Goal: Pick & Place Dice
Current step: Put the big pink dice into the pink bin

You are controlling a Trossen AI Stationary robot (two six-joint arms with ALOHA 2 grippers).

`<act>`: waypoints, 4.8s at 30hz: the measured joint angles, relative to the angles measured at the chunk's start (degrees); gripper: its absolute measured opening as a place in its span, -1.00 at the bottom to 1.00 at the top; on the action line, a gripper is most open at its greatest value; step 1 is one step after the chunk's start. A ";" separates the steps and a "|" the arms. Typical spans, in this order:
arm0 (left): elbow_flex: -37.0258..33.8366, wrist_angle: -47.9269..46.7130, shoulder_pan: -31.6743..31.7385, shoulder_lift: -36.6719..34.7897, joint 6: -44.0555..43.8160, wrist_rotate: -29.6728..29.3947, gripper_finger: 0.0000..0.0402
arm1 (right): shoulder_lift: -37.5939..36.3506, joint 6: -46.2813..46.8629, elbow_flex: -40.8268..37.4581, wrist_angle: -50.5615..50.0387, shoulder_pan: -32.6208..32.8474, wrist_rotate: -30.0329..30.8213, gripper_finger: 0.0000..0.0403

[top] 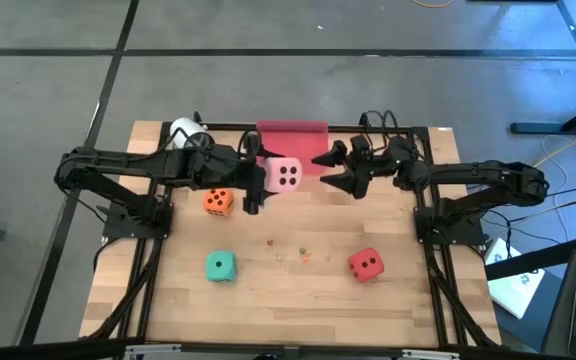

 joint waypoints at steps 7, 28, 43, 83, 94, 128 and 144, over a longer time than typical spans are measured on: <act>-0.06 3.45 0.56 2.14 1.57 0.92 0.72 | 4.89 5.13 -0.06 8.78 -0.86 -2.38 0.93; -0.01 13.32 3.94 6.70 5.20 9.35 0.72 | 6.73 6.68 -0.11 16.36 0.26 -2.55 0.93; 0.17 12.91 5.61 9.28 8.15 1.25 0.72 | 6.78 6.46 -0.13 18.39 2.70 -2.51 0.93; 3.65 12.92 5.85 11.70 15.04 2.81 0.72 | 6.43 -1.68 0.02 14.05 5.06 0.43 0.93; 3.67 16.23 6.61 11.77 21.69 2.73 0.72 | 6.52 -5.75 0.02 16.96 6.67 2.63 0.93; 3.67 16.37 6.28 12.29 30.37 -1.50 0.72 | 6.52 -2.57 -0.08 13.99 10.11 4.98 0.93; 3.67 16.17 9.27 12.34 26.74 0.51 0.72 | 6.54 -2.55 -0.08 14.47 11.43 6.92 0.74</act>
